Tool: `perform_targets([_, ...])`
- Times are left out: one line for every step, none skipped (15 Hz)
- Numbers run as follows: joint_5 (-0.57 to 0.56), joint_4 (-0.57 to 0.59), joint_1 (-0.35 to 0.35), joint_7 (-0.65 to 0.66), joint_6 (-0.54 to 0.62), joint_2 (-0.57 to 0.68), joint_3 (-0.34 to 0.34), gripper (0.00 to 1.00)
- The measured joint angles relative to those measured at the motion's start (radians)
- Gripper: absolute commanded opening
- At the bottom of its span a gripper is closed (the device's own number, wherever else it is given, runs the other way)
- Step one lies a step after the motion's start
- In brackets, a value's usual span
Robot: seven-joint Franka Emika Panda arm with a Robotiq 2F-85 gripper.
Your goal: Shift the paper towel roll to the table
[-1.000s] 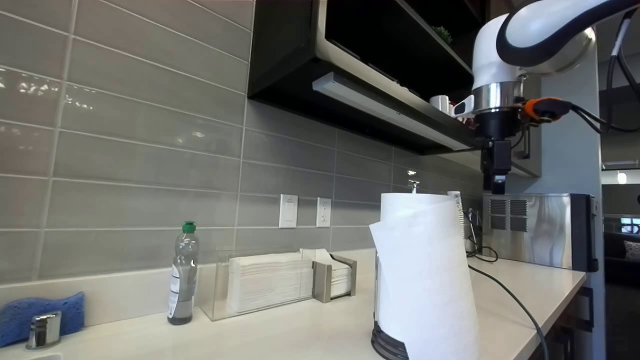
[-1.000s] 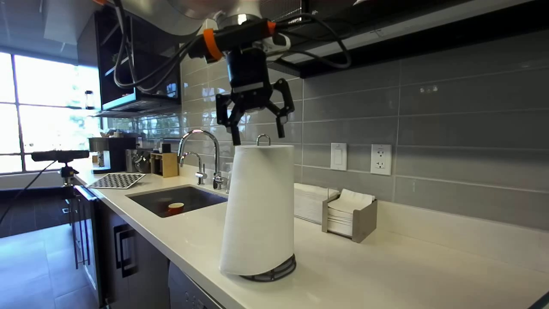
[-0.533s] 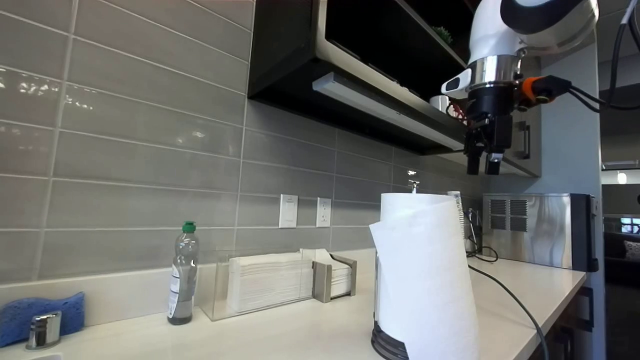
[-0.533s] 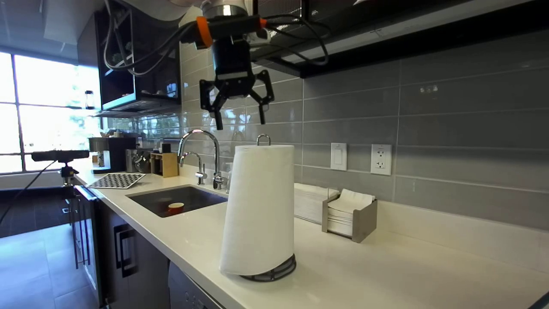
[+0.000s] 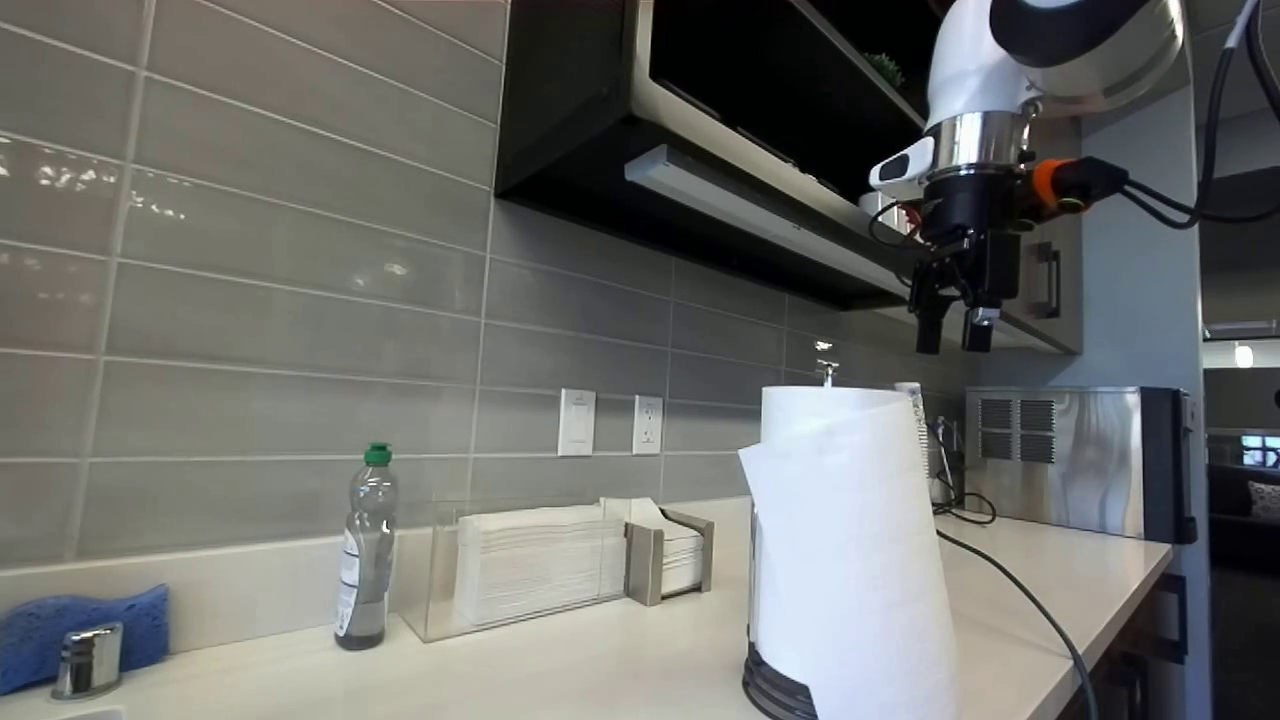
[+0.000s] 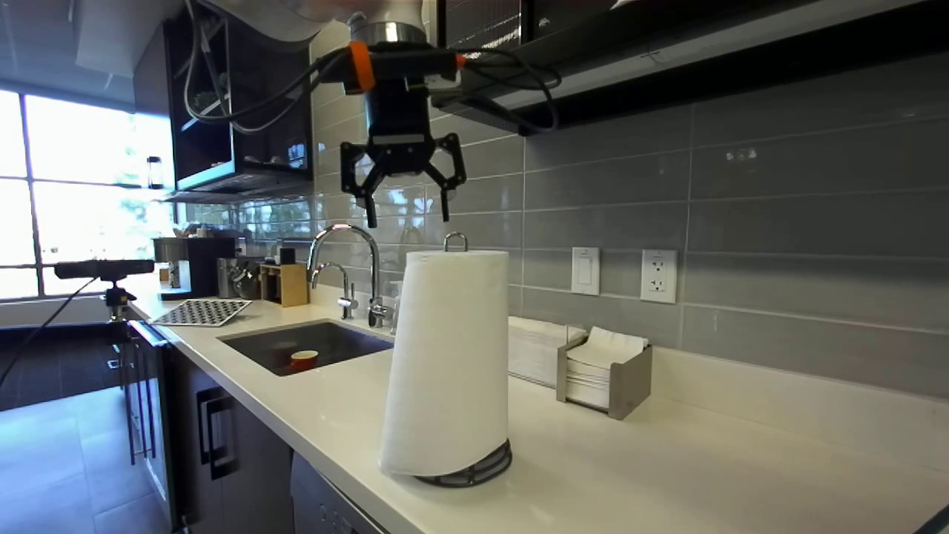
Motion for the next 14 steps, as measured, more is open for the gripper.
perform_targets([0.000,0.000,0.000,0.000,0.000,0.000,0.000,1.00])
perform_targets([0.000,0.000,0.000,0.000,0.000,0.000,0.000,1.00])
perform_targets([0.000,0.000,0.000,0.000,0.000,0.000,0.000,1.00])
perform_targets([0.000,-0.002,0.000,-0.002,0.000,0.000,0.000,1.00])
perform_targets([0.000,-0.007,0.000,-0.007,0.006,0.001,0.000,1.00])
perform_targets([0.005,-0.014,0.000,-0.016,0.019,0.001,0.000,1.00])
perform_targets([0.010,-0.024,0.001,-0.027,0.035,0.001,0.000,1.00])
perform_targets([0.017,-0.036,0.002,-0.038,0.057,0.001,0.000,1.00])
perform_targets([0.023,-0.048,0.003,-0.051,0.082,0.001,0.000,1.00])
perform_targets([0.029,-0.059,0.006,-0.066,0.109,0.001,0.000,1.00])
perform_targets([0.036,-0.068,0.011,-0.082,0.133,0.001,0.000,1.00])
perform_targets([0.043,-0.076,0.016,-0.097,0.154,0.000,0.001,1.00])
perform_targets([0.052,-0.084,0.021,-0.114,0.175,0.000,0.001,1.00])
perform_targets([0.060,-0.092,0.026,-0.129,0.194,0.000,0.001,1.00])
